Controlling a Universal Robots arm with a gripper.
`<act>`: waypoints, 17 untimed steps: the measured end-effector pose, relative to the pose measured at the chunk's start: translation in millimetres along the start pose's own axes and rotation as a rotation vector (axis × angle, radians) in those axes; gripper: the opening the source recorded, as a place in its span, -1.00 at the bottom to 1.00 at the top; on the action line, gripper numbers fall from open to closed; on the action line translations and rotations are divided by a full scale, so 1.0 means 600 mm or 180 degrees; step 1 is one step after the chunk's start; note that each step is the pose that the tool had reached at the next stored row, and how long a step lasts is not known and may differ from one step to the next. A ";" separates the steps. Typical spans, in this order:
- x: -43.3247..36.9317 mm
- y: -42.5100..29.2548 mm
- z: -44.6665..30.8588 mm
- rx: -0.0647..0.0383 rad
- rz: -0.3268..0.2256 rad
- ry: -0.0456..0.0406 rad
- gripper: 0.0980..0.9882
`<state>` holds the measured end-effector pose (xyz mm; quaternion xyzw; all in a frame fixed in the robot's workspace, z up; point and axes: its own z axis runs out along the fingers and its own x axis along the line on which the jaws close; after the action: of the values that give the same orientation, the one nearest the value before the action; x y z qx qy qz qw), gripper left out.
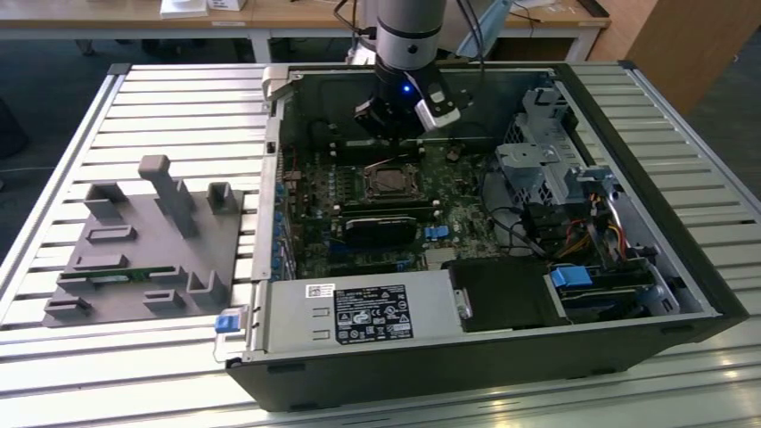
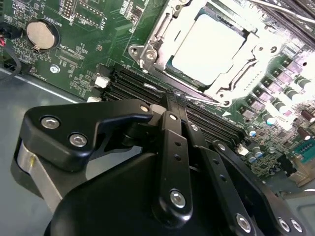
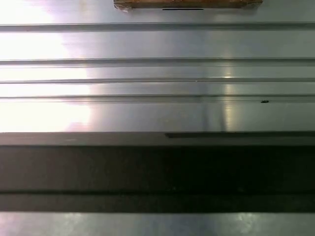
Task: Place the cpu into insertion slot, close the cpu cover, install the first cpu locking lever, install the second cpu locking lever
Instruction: 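Install the first cpu locking lever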
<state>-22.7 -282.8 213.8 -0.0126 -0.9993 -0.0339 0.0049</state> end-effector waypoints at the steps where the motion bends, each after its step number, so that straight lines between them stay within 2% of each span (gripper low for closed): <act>1: -0.001 0.000 0.000 0.0000 0.0000 0.0000 -0.98; 5: -0.006 0.000 0.003 0.0000 0.0000 0.0000 -0.98; 17: -0.010 -0.001 0.015 0.0000 0.0000 0.0000 -0.98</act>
<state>-16.5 -282.8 204.6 -0.0127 -0.9993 -0.0339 0.0049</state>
